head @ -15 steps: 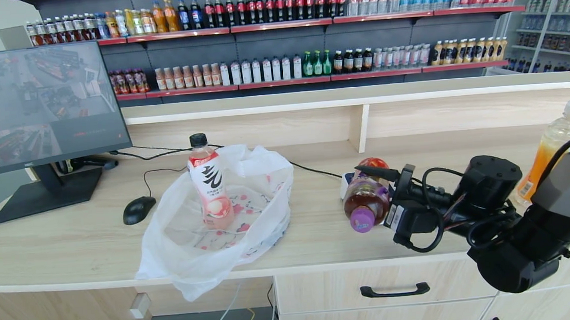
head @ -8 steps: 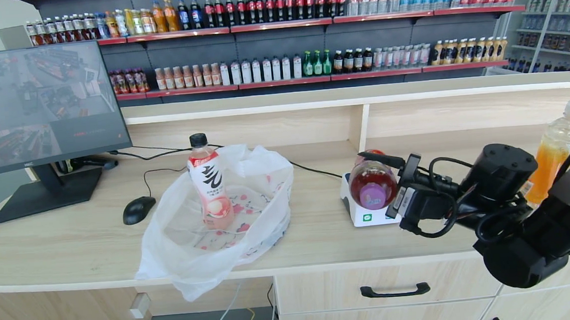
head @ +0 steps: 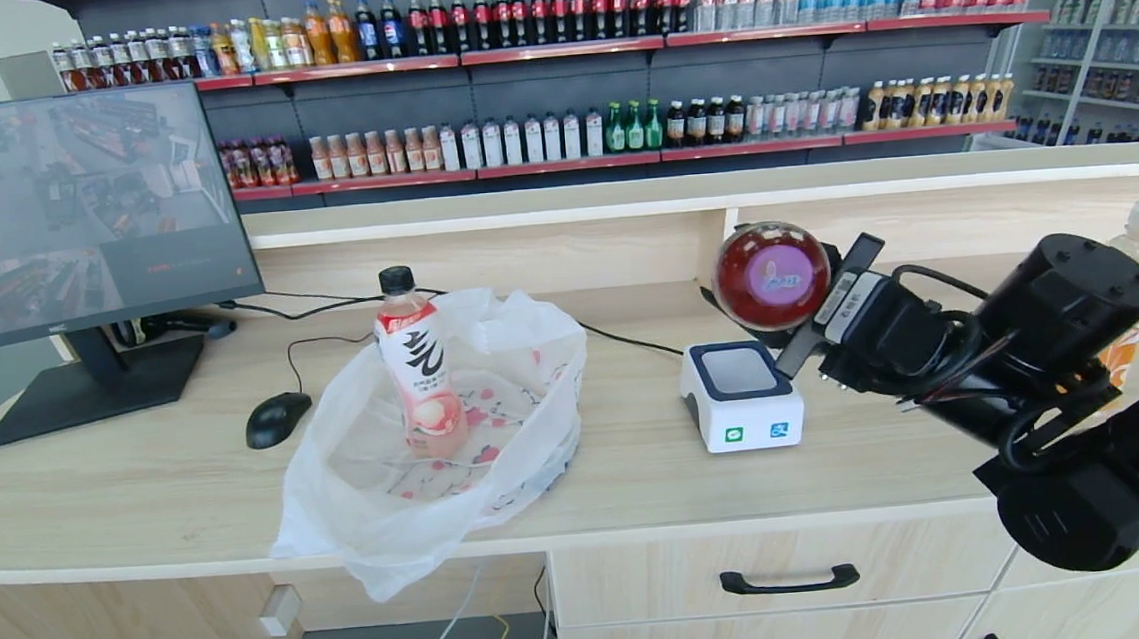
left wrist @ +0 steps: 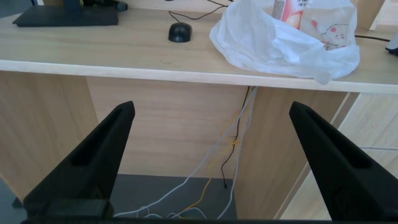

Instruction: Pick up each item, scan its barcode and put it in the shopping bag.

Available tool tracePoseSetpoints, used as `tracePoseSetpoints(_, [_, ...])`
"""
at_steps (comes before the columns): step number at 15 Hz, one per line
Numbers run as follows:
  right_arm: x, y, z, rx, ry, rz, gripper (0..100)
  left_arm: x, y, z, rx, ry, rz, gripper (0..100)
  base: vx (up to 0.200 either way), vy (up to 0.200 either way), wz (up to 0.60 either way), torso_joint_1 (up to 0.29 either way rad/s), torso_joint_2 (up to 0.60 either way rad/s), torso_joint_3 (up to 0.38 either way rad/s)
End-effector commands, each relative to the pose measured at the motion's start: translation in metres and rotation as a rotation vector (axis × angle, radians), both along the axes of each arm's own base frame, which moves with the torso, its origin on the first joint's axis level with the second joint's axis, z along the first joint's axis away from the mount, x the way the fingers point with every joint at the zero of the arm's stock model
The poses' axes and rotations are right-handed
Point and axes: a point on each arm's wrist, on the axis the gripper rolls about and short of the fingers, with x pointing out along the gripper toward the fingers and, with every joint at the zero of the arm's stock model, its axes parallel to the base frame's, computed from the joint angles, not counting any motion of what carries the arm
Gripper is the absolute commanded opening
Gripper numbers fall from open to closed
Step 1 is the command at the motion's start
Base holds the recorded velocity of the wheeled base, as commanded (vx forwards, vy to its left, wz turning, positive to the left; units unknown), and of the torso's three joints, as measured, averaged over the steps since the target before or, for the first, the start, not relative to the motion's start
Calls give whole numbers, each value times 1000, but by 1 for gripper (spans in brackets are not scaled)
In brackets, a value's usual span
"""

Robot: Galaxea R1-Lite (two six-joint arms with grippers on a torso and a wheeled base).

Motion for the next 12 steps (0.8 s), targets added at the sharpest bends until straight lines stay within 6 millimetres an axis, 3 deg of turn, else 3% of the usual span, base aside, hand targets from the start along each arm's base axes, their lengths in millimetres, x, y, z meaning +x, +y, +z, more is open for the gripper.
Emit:
tracePoseSetpoints(1, [-13,5,12,49,1,7,0,0,0,0,2,-1,0,100,0,0,0,0,0,0])
tracePoseSetpoints(7, [-43,-5,20,278,181,-49,0,0,0,0,3,-1,0,100,0,0,0,0,0,0])
tracePoseSetpoints(10, [-42,-8,16,438,328,-36,0,0,0,0,3,1,0,100,0,0,0,0,0,0])
tracePoseSetpoints(12, [-41,-9,-2,522,468,-54,0,0,0,0,3,-1,0,100,0,0,0,0,0,0])
